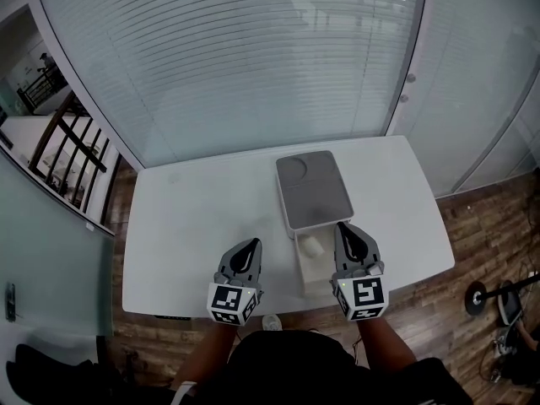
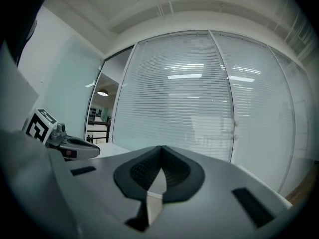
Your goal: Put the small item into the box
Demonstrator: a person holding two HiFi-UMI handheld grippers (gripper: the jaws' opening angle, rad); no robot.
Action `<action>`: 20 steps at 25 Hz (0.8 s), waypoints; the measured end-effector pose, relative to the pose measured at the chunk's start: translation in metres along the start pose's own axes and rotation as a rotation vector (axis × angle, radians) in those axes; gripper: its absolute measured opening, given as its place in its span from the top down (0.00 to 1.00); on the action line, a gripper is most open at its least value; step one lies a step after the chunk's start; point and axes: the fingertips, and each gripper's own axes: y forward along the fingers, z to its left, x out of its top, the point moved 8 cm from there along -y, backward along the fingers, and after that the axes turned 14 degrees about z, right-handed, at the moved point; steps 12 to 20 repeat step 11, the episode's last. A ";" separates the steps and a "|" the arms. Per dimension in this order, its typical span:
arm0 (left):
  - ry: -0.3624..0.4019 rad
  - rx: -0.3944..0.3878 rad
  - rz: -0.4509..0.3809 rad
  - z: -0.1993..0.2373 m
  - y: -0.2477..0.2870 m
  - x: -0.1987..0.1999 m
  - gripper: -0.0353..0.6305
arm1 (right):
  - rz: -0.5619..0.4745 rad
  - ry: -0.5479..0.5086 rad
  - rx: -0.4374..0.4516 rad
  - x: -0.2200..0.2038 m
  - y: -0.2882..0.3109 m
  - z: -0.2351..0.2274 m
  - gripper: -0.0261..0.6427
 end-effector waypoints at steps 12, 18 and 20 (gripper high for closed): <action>-0.003 -0.034 0.010 -0.014 0.004 -0.006 0.93 | 0.051 -0.006 -0.009 -0.011 -0.003 -0.006 0.96; -0.003 -0.034 0.010 -0.014 0.004 -0.006 0.93 | 0.051 -0.006 -0.009 -0.011 -0.003 -0.006 0.96; -0.003 -0.034 0.010 -0.014 0.004 -0.006 0.93 | 0.051 -0.006 -0.009 -0.011 -0.003 -0.006 0.96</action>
